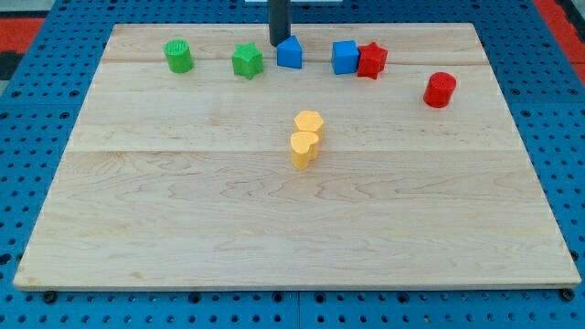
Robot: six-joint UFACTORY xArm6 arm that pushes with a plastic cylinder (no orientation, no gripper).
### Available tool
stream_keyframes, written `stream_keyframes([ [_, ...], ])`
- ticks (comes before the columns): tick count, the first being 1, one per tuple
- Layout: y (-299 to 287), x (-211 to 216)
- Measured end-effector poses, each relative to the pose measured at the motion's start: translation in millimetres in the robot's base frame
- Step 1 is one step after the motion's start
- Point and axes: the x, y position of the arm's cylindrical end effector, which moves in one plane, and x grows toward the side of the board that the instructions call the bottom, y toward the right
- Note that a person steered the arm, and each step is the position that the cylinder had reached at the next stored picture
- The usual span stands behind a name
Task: Place the red circle at the right side of the red star
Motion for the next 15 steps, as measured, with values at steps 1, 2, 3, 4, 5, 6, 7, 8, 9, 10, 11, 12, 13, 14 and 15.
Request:
stream_keyframes([
  [1, 6.3, 9.9],
  [2, 18.1, 15.1],
  [3, 16.2, 12.7],
  [4, 28.7, -18.1],
  [5, 98.6, -19.2],
  [6, 151.3, -14.9],
  [7, 210.0, -0.2],
  [8, 249.4, 35.6],
  [9, 271.8, 87.5],
  [10, 274.3, 131.7],
  [11, 230.1, 135.9],
  [12, 210.0, 127.8],
  [13, 209.8, 127.7],
  [14, 211.7, 114.1],
  [15, 211.7, 89.7],
])
